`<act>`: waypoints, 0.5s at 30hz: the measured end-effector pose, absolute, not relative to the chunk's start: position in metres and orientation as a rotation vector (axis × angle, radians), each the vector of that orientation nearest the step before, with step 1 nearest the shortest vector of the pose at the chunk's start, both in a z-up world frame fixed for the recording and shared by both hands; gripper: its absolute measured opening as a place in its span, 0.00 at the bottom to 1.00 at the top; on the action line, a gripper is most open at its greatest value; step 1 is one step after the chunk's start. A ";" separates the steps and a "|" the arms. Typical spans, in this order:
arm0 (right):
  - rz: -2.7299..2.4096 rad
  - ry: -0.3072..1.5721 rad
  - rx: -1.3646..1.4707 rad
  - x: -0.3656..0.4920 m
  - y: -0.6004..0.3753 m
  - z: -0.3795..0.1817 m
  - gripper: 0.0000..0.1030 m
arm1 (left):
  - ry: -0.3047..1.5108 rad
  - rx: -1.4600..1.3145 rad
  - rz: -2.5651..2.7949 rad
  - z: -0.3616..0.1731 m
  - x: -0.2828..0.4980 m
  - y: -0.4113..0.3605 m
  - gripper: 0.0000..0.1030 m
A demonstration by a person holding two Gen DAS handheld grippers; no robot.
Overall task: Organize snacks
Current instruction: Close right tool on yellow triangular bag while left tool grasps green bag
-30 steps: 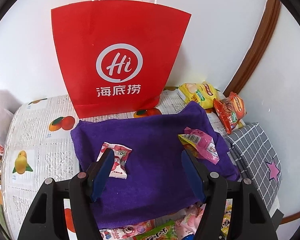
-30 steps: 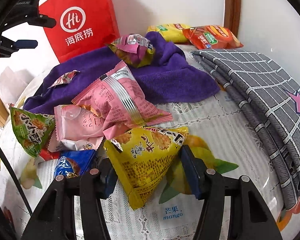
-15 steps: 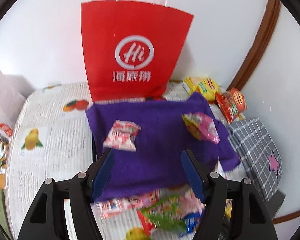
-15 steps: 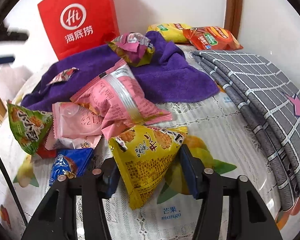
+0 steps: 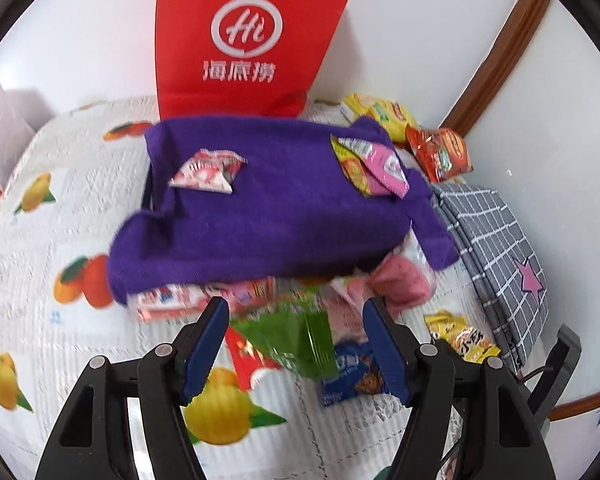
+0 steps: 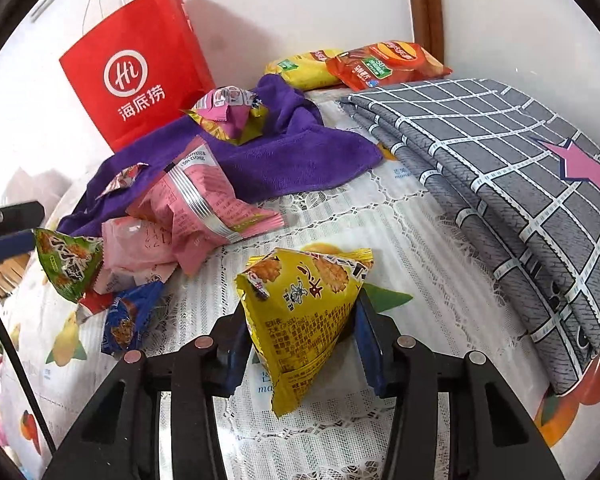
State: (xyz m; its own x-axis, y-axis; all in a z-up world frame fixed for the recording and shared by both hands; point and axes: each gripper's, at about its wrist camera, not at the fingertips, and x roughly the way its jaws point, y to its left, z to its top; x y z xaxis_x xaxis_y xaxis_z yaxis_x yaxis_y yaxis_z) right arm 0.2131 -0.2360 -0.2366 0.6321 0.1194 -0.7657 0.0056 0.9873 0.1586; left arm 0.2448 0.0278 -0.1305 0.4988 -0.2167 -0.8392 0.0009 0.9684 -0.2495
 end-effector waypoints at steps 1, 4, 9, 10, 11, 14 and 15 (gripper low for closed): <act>0.059 0.887 0.137 0.213 -0.234 -0.237 0.46 | 1.048 -0.226 -0.129 -0.133 0.243 0.026 0.65; 0.056 0.889 0.128 0.214 -0.232 -0.237 0.46 | 1.066 -0.213 -0.103 -0.143 0.242 0.022 0.66; 0.066 0.886 0.148 0.213 -0.236 -0.237 0.47 | 1.097 -0.194 -0.079 -0.158 0.245 0.015 0.66; 0.065 0.887 0.143 0.213 -0.236 -0.237 0.47 | 1.106 -0.175 -0.063 -0.162 0.247 0.013 0.66; 0.062 0.888 0.135 0.213 -0.234 -0.237 0.47 | 1.113 -0.160 -0.049 -0.165 0.248 0.011 0.66; 0.059 0.890 0.127 0.213 -0.234 -0.238 0.47 | 1.122 -0.144 -0.033 -0.174 0.252 0.007 0.65; 0.060 0.890 0.127 0.213 -0.234 -0.238 0.47 | 1.123 -0.142 -0.029 -0.177 0.253 0.007 0.65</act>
State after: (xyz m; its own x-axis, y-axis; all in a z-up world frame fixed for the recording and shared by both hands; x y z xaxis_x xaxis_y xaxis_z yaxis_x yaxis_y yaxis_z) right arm 0.2127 -0.2340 -0.2377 0.6286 0.1047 -0.7706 0.0008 0.9908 0.1353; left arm 0.2530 0.0068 -0.1767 0.4338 -0.0950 -0.8960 -0.0485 0.9905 -0.1285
